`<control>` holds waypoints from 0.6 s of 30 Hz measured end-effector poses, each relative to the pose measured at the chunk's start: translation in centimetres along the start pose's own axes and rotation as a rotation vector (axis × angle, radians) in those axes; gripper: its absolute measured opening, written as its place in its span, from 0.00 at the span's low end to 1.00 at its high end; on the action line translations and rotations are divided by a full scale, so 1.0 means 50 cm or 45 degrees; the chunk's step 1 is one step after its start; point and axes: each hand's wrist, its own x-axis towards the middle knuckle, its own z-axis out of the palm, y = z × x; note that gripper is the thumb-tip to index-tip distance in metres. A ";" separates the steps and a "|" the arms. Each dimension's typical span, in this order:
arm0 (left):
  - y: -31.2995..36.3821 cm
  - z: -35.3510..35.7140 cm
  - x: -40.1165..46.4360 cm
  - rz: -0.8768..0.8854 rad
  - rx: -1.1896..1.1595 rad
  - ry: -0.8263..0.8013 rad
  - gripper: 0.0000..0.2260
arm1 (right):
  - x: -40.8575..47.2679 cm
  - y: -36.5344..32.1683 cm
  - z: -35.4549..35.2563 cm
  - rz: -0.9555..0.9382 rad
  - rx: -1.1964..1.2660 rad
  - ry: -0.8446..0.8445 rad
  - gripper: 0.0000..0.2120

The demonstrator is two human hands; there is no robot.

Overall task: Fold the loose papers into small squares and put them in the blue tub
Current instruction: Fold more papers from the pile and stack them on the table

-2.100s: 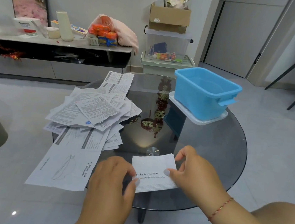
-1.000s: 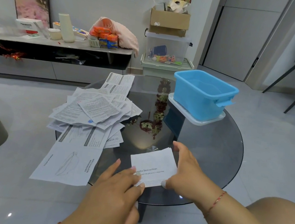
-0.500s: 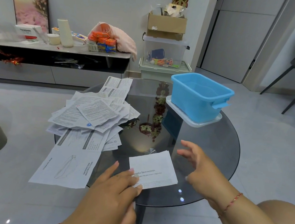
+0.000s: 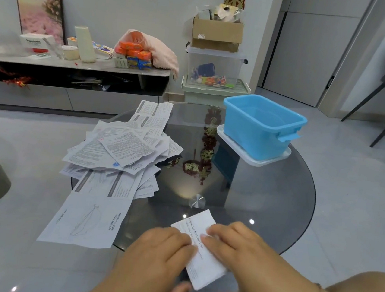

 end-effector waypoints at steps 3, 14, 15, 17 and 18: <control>0.002 0.018 -0.013 -0.061 -0.095 0.163 0.11 | 0.000 0.005 0.027 -0.046 -0.095 0.162 0.28; 0.035 0.018 -0.016 -0.713 -0.377 0.374 0.08 | 0.030 0.026 0.008 0.240 0.616 0.306 0.03; 0.037 0.019 -0.016 -0.780 -0.356 0.376 0.09 | 0.034 0.024 0.009 0.293 0.639 0.313 0.05; 0.040 0.021 -0.014 -0.912 -0.330 0.369 0.11 | 0.043 0.020 0.011 0.394 0.678 0.328 0.07; 0.042 0.023 -0.013 -0.974 -0.328 0.359 0.11 | 0.048 0.019 0.012 0.436 0.685 0.339 0.09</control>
